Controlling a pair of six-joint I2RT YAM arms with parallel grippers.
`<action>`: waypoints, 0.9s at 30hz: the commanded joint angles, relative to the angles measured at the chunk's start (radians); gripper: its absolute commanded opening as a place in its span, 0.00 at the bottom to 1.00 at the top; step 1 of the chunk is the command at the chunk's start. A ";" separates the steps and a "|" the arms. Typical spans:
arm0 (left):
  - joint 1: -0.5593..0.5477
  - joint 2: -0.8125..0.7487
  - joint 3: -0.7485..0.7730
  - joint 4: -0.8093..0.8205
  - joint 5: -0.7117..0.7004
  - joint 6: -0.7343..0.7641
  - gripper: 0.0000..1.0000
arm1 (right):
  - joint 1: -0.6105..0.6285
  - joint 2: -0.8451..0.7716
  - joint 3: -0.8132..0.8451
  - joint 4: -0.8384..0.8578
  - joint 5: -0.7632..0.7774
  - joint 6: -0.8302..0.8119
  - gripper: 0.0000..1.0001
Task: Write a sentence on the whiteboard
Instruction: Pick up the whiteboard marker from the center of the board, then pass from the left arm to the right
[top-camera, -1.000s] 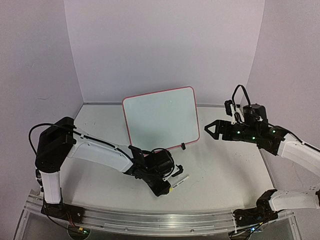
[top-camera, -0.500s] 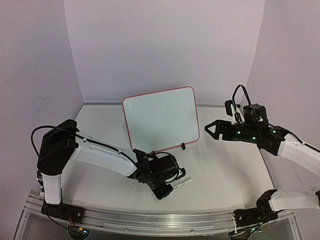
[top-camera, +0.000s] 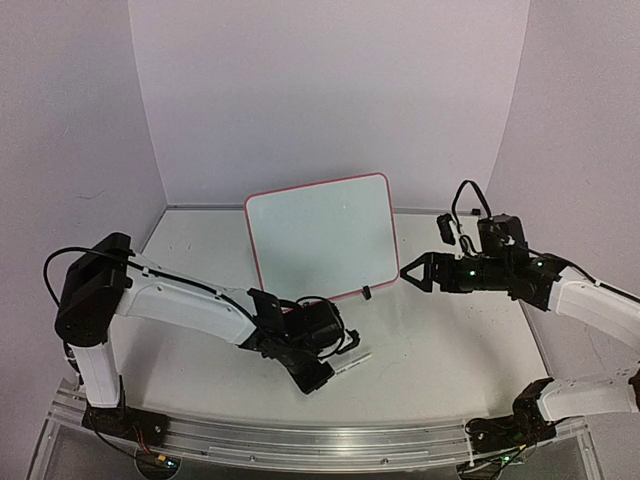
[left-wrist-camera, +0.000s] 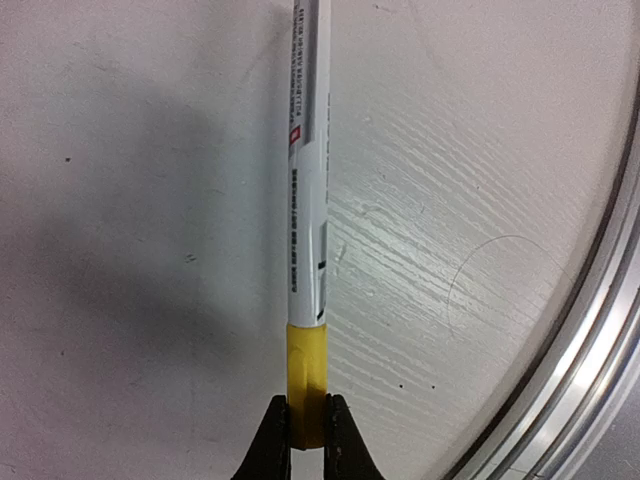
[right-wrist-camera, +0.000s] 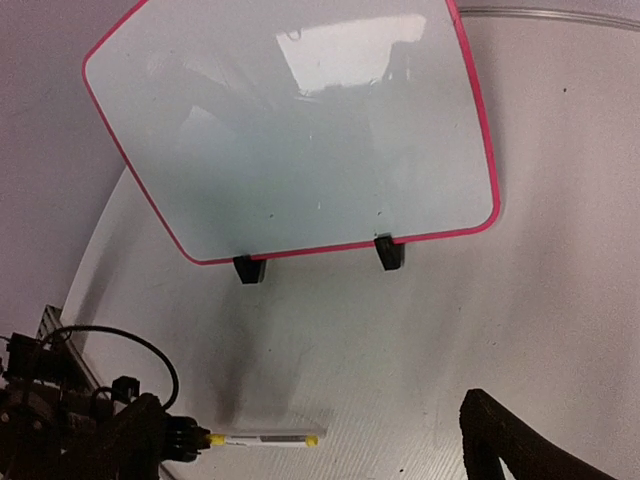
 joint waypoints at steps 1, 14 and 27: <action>0.079 -0.165 -0.039 0.030 0.133 0.064 0.00 | -0.008 0.044 -0.034 -0.022 -0.263 -0.013 0.98; 0.156 -0.329 -0.073 0.075 0.546 0.196 0.00 | 0.023 0.106 -0.068 0.035 -0.714 0.040 0.98; 0.154 -0.318 -0.039 0.059 0.546 0.174 0.00 | 0.199 0.218 -0.030 0.177 -0.735 0.100 0.93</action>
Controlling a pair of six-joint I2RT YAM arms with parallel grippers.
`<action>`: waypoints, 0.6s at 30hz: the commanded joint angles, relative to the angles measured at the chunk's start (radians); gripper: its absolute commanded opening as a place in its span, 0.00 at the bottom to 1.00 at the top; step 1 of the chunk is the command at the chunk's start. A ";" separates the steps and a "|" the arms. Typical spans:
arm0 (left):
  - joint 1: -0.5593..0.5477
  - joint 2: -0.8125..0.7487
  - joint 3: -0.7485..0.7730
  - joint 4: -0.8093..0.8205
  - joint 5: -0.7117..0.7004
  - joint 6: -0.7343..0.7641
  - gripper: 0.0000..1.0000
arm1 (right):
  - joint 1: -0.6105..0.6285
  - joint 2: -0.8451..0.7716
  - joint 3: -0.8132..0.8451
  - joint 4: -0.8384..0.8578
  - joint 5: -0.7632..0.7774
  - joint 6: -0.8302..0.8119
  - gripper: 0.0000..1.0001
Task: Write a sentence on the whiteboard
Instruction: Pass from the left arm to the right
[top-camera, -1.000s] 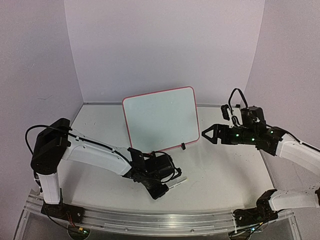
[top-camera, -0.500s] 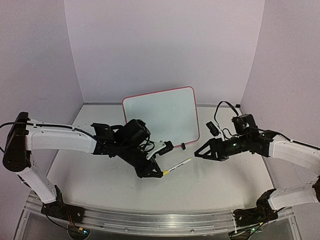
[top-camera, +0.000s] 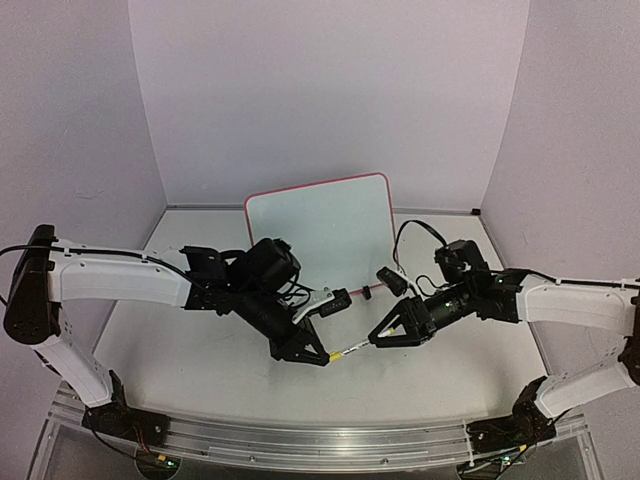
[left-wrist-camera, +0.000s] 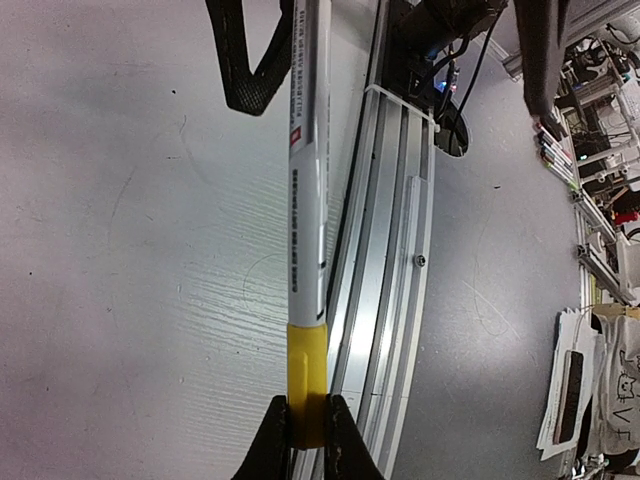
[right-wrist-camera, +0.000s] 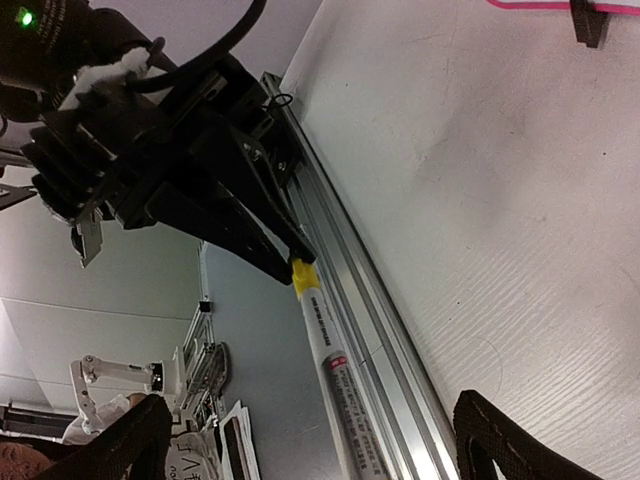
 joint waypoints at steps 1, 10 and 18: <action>-0.002 -0.005 0.051 -0.009 0.032 0.003 0.00 | 0.035 0.043 0.041 0.078 -0.026 0.020 0.93; -0.004 0.012 0.050 0.004 0.057 0.000 0.00 | 0.093 0.108 0.061 0.182 -0.025 0.062 0.86; -0.004 0.038 0.059 0.002 0.054 0.003 0.00 | 0.132 0.144 0.072 0.214 -0.025 0.074 0.78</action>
